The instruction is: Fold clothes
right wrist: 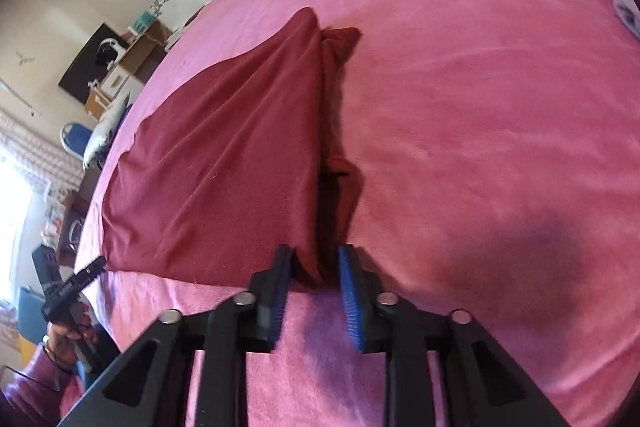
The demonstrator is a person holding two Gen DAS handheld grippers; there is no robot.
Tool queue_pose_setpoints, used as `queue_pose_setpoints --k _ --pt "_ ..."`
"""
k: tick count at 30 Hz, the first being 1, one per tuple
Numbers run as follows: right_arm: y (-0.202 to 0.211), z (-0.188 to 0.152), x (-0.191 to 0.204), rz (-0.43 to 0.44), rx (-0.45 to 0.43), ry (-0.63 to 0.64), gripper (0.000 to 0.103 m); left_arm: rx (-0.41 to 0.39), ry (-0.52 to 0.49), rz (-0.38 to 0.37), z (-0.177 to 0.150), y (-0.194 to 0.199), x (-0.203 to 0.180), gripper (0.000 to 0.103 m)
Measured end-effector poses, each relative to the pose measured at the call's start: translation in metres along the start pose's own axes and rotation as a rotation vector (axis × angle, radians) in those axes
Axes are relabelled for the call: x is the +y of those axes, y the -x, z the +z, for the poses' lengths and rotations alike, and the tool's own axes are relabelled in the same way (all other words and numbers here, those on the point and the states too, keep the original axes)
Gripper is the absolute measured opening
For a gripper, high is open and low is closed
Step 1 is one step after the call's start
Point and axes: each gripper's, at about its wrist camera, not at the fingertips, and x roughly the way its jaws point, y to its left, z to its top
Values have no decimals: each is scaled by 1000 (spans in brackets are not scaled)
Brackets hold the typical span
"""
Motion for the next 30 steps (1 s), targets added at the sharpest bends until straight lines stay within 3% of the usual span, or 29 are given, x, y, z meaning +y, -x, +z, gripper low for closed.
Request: queue_pose_setpoints --k 4,6,8,10,12,14,17,19,21,24,26,30 --pt "1 0 7 -39 31 26 8 49 -90 62 -3 -6 -9 77" --pt "5 0 3 -23 37 0 8 78 -148 101 -1 -7 -16 67" --pt "14 -1 -1 21 30 -47 8 98 -160 84 1 -3 -15 49" --pt "21 0 -1 36 24 -49 8 114 -160 57 2 1 -13 43" --pt "27 0 0 40 19 -35 8 133 -177 60 2 1 -11 43" --pt "20 -1 -4 -20 49 -16 8 145 -197 73 1 2 -10 43" --pt "8 -5 -14 -50 92 -21 17 134 -196 82 -1 11 -9 43" --pt "12 -6 -15 -39 80 -15 23 94 -181 98 -2 22 -6 43" --pt "36 -3 -12 -132 -11 -2 23 5 -153 138 2 39 -6 43" --pt "59 11 3 -200 -149 61 28 -161 -106 110 16 56 -18 51" --pt "60 27 25 -184 -214 143 28 -200 -103 81 30 44 -34 63" --pt "16 65 72 -107 -240 268 28 -219 -97 1 61 3 -66 64"
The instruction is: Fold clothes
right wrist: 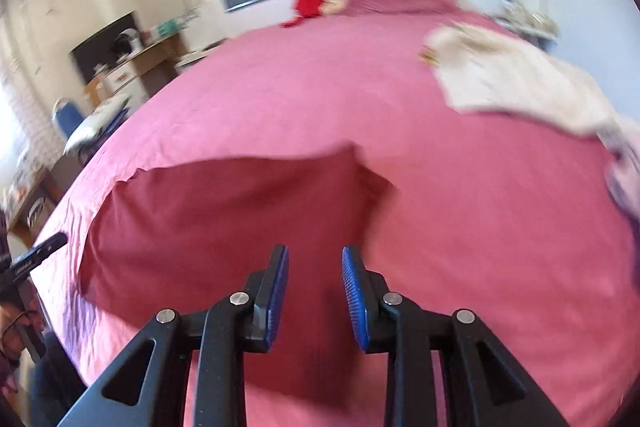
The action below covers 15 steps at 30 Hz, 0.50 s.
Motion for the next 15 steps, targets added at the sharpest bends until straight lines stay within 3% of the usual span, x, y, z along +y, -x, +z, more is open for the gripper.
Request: queue_pose_setpoints --k 6,8,11,15 --pt "-107 30 42 382 40 -130 28 54 52 -120 28 -82 -21 64" --pt "-139 32 39 489 88 -234 27 76 78 -137 35 -105 -12 64" --pt "-168 27 0 499 98 -438 19 53 162 -149 43 -110 12 64" --pt "-159 9 -81 530 -105 -820 17 6 285 -164 52 -108 44 64"
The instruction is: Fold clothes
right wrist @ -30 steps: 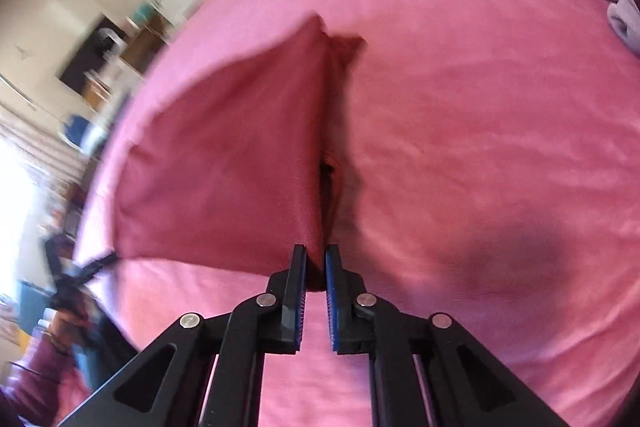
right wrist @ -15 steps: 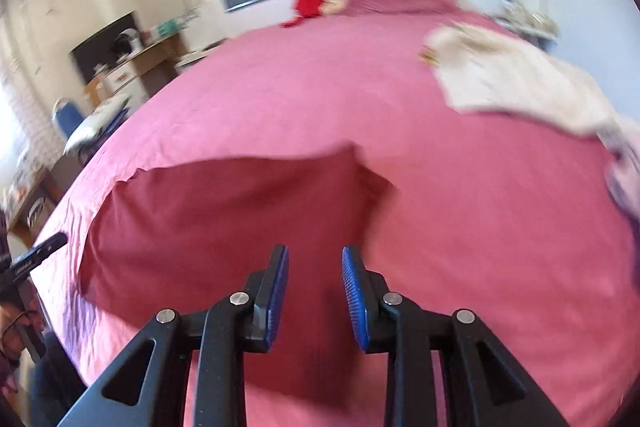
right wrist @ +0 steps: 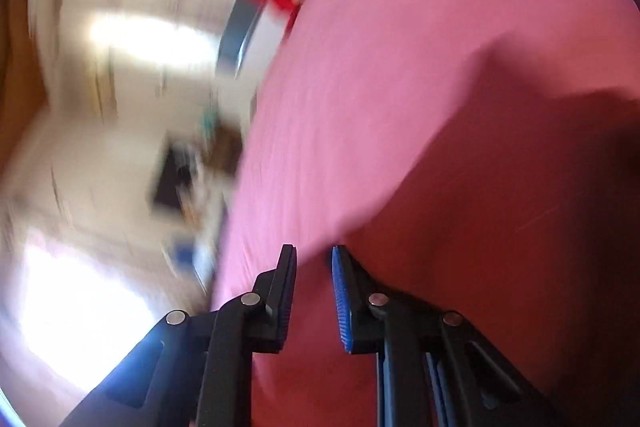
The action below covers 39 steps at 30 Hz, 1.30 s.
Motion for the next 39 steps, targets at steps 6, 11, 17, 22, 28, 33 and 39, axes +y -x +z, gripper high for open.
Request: queue_pose_setpoints --k 6,11,17,22,28,33,39 --pt "61 37 -18 -137 -208 -69 31 -96 195 -7 25 22 43 64" --pt "93 12 -6 -107 -219 -69 32 -235 323 26 21 80 64 70" --pt "44 -63 27 -33 40 19 33 -125 67 49 -41 72 -10 75" --pt "-5 -87 22 -103 139 34 26 43 -185 167 -71 37 -42 74" --pt "48 -44 -5 -181 -36 -47 25 75 -262 184 -68 49 -40 73" --pt "77 -11 9 -164 -75 -33 33 27 -212 190 -34 40 -37 78" --pt "-12 -5 29 -61 101 -41 34 -12 -156 212 2 30 -28 80"
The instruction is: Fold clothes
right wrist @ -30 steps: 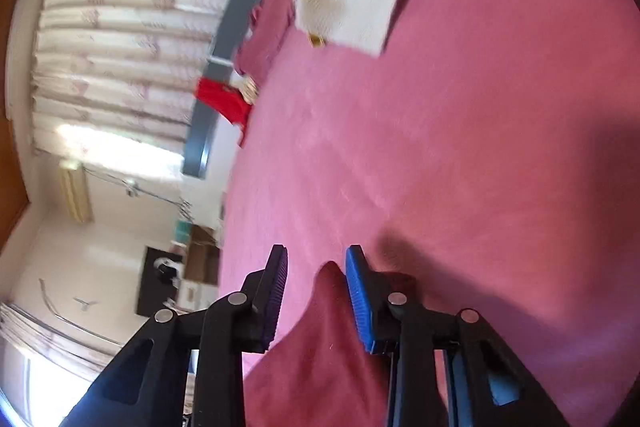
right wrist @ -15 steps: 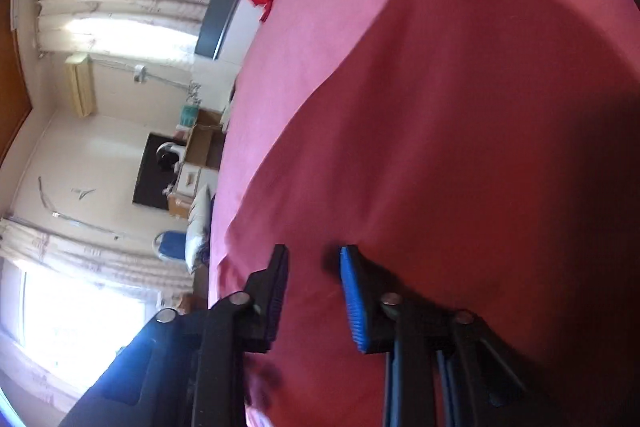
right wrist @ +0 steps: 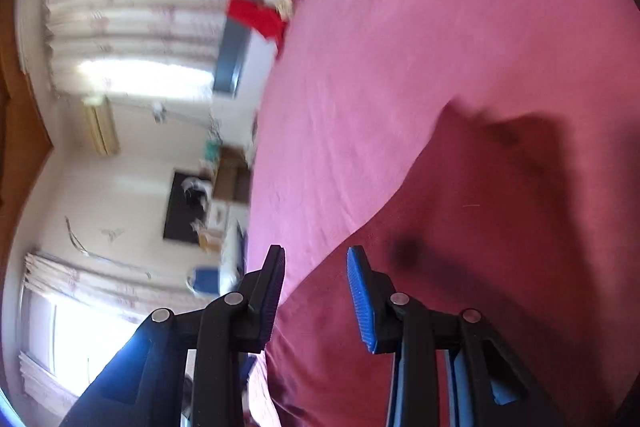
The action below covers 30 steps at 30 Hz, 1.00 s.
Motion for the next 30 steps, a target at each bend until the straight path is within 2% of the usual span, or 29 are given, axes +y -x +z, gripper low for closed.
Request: queue_pose_setpoints --k 2,4,7,11,13,15,18,19,21,24,27,30 --pt "-26 9 -5 -57 31 -8 30 11 13 24 5 -4 9 80" --pt "-28 22 -15 -68 7 -30 21 21 27 47 11 -9 18 80" --pt "-14 38 -26 -102 -67 -61 17 37 47 83 19 -15 31 80" --pt "20 43 -29 -153 -145 -59 20 59 74 130 30 -24 49 80" --pt "36 47 -26 -166 -178 -64 32 69 88 153 35 -29 57 80" --pt "50 46 -20 -173 -201 -56 32 -3 143 154 29 -4 62 80" --pt "63 15 2 -153 -174 28 33 -101 184 118 8 35 53 80" --pt "58 0 12 -145 -139 69 33 -106 170 92 -2 40 43 80" --pt "45 -39 26 -122 -47 132 33 -95 118 27 -23 45 15 80" --pt "13 -91 28 -42 61 100 33 -30 11 -63 -51 36 -26 80" --pt "-15 -118 23 -44 121 68 33 -15 -33 -46 -59 42 -26 80" --pt "-15 -118 5 -106 99 33 21 1 -78 -28 -67 48 -26 79"
